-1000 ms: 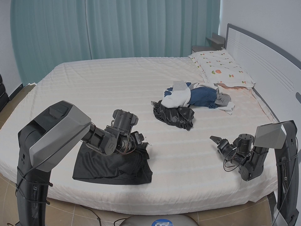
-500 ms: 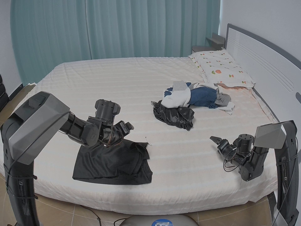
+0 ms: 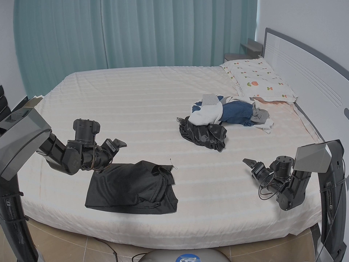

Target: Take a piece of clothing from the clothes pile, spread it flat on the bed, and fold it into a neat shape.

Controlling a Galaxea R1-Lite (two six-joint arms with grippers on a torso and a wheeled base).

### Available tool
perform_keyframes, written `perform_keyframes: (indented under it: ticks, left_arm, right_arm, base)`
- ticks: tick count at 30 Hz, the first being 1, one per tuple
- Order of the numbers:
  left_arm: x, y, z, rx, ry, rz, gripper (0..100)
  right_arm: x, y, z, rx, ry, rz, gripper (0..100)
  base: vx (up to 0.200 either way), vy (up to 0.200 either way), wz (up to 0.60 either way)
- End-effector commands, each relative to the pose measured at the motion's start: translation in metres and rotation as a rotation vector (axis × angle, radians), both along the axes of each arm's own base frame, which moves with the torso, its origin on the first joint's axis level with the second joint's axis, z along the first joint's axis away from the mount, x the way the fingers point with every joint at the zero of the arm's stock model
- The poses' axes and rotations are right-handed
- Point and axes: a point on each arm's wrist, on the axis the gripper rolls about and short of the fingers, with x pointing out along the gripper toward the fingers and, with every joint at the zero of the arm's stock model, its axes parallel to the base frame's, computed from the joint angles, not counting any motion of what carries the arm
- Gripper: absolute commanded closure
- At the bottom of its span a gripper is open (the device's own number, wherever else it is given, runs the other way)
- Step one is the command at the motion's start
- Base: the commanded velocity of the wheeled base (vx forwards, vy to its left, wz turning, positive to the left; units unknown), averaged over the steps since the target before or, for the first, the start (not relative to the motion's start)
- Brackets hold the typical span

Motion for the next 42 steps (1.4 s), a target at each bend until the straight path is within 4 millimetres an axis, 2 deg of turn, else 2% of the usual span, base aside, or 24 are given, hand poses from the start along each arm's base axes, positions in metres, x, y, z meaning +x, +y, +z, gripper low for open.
perform_keyframes:
  ticks: [1,11,29,42]
  left_arm:
    - [-0.007,0.026,-0.015,-0.041,0.029,0.051,0]
    - [-0.010,0.050,-0.029,-0.116,0.018,0.091,0]
    - [-0.009,0.062,-0.036,-0.118,0.034,0.117,0]
    - [-0.012,0.063,-0.041,-0.149,0.059,0.127,0]
  right_arm:
    - [0.000,0.000,-0.001,-0.001,0.004,0.000,0]
    - [0.000,0.000,-0.001,-0.001,0.004,0.000,0]
    - [0.000,0.000,-0.001,-0.001,0.004,0.000,0]
    - [0.000,0.000,-0.001,-0.003,0.003,-0.001,0]
  base:
    - [0.000,0.200,0.00]
    - [0.000,0.200,0.00]
    - [0.000,0.200,0.00]
    - [0.000,0.000,0.00]
